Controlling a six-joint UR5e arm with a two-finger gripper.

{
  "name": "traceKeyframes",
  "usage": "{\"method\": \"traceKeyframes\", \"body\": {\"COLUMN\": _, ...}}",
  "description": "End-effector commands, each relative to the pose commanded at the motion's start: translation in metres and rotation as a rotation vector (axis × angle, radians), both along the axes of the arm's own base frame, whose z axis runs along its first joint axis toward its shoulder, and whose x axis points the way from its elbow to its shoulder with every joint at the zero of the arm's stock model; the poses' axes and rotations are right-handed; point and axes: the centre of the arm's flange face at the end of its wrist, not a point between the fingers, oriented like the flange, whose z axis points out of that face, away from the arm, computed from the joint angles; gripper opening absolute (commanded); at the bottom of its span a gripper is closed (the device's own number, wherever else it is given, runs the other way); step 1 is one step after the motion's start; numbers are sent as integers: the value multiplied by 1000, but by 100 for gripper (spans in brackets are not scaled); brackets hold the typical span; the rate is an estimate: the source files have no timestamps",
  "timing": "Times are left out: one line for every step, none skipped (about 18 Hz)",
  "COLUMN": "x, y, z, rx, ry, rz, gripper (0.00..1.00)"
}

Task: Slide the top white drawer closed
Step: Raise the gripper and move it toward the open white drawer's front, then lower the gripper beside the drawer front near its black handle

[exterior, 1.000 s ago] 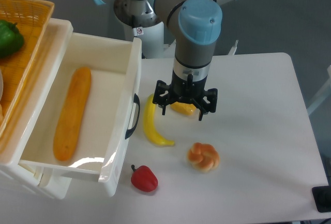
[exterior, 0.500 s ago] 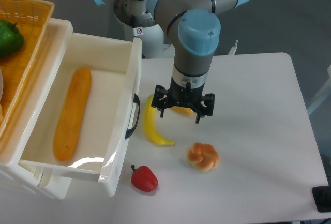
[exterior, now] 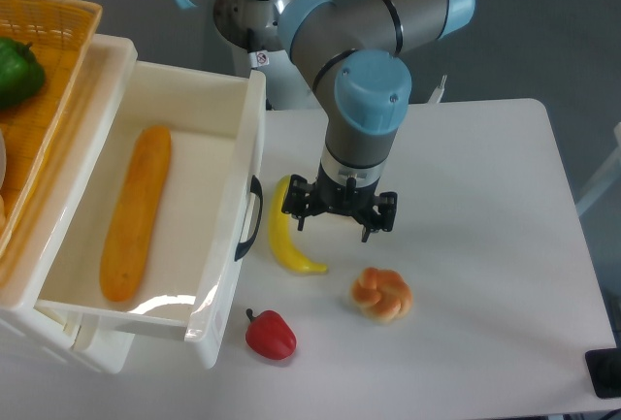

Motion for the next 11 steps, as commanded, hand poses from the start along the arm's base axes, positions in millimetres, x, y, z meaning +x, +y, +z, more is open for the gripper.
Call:
{"method": "traceKeyframes", "body": {"x": -1, "y": 0, "z": -4, "rx": -7, "ry": -4, "rz": 2, "gripper": 100}}
{"method": "traceKeyframes", "body": {"x": -2, "y": 1, "z": -6, "rx": -14, "ry": -3, "rz": 0, "gripper": 100}}
{"method": "traceKeyframes", "body": {"x": -3, "y": -1, "z": -9, "rx": -31, "ry": 3, "rz": 0, "gripper": 100}}
{"method": "traceKeyframes", "body": {"x": -4, "y": -1, "z": -12, "rx": -49, "ry": 11, "rz": -2, "gripper": 100}}
{"method": "traceKeyframes", "body": {"x": -3, "y": 2, "z": -17, "rx": -61, "ry": 11, "rz": -8, "gripper": 100}}
{"method": "traceKeyframes", "body": {"x": -4, "y": 5, "z": -23, "rx": -67, "ry": 4, "rz": -11, "gripper": 100}}
{"method": "traceKeyframes", "body": {"x": -5, "y": 6, "z": -28, "rx": -70, "ry": -2, "rz": -12, "gripper": 100}}
{"method": "traceKeyframes", "body": {"x": -6, "y": 7, "z": -33, "rx": -74, "ry": -8, "rz": -13, "gripper": 100}}
{"method": "traceKeyframes", "body": {"x": -6, "y": 8, "z": -34, "rx": -72, "ry": -10, "rz": -13, "gripper": 100}}
{"method": "traceKeyframes", "body": {"x": -7, "y": 9, "z": -35, "rx": -71, "ry": -13, "rz": -15, "gripper": 100}}
{"method": "traceKeyframes", "body": {"x": -7, "y": 9, "z": -38, "rx": -73, "ry": -18, "rz": -16, "gripper": 100}}
